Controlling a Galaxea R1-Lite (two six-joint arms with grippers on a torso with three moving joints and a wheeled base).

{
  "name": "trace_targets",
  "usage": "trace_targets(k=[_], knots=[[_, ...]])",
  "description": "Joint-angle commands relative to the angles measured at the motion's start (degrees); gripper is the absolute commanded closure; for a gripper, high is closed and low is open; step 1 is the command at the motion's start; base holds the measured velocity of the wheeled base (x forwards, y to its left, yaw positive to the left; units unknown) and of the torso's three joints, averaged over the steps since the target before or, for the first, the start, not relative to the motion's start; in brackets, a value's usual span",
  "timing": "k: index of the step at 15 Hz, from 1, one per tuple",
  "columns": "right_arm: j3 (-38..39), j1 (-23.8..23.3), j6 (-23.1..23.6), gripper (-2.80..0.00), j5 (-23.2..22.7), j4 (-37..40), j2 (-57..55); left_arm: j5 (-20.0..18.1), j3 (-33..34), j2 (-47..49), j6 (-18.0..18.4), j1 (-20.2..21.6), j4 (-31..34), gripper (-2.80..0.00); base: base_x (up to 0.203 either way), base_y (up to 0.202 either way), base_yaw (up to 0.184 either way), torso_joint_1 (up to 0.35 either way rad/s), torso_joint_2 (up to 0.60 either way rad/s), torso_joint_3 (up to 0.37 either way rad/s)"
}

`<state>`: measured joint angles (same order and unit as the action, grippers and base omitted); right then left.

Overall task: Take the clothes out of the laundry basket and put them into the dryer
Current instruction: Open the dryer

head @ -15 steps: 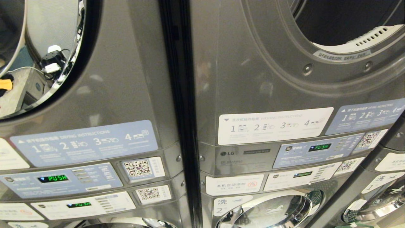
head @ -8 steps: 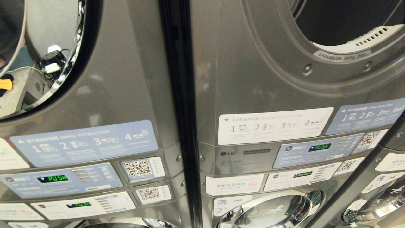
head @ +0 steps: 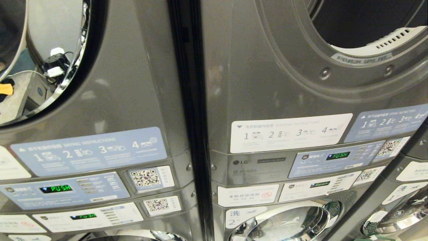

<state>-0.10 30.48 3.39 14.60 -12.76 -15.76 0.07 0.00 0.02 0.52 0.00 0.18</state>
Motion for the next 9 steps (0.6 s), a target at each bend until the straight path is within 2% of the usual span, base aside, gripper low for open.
trace_targets(k=[1, 3, 4, 5, 6, 7, 8, 9], knots=[[0.1, 0.0, -3.7, -2.8, 5.7, 1.1, -0.1, 0.0, 0.0, 0.1, 0.0, 0.0, 0.0, 0.0, 0.0, 0.0, 0.0, 0.0, 0.0, 0.0], [0.0, 0.0, -9.6, -2.8, 10.4, 1.7, -0.1, 0.0, 0.0, 0.0, 0.0, 0.0, 0.0, 0.0, 0.0, 0.0, 0.0, 0.0, 0.0, 0.0], [-0.1, 0.0, -10.3, -2.8, 10.1, 2.2, -0.1, 0.0, 0.0, 0.0, 0.0, 0.0, 0.0, 0.0, 0.0, 0.0, 0.0, 0.0, 0.0, 0.0], [-0.3, 0.0, -10.1, -2.8, 7.7, 3.2, -0.1, 0.0, 0.0, 0.1, 0.0, 0.0, 0.0, 0.0, 0.0, 0.0, 0.0, 0.0, 0.0, 0.0], [-0.3, 0.0, -9.4, -2.8, 2.4, 3.8, -0.1, 0.0, 0.0, 0.0, 0.1, 0.0, 0.0, 0.0, 0.0, 0.0, 0.0, 0.0, 0.0, 0.0], [-0.1, 0.0, -7.2, -2.8, -5.1, 4.1, -0.1, 0.0, 0.0, 0.0, 0.1, 0.0, 0.0, 0.0, 0.0, 0.0, 0.0, 0.0, 0.0, 0.0], [0.0, 0.0, -3.7, -2.8, -12.6, 4.8, -0.1, 0.0, 0.0, 0.0, 0.2, 0.0, -0.1, 0.0, 0.0, 0.0, 0.0, 0.0, 0.0, 0.0], [0.0, 0.0, -0.5, -2.8, -17.0, 7.7, -0.1, 0.0, 0.0, 0.0, 0.2, 0.0, 0.0, 0.0, 0.0, 0.0, 0.0, 0.0, 0.0, 0.0]])
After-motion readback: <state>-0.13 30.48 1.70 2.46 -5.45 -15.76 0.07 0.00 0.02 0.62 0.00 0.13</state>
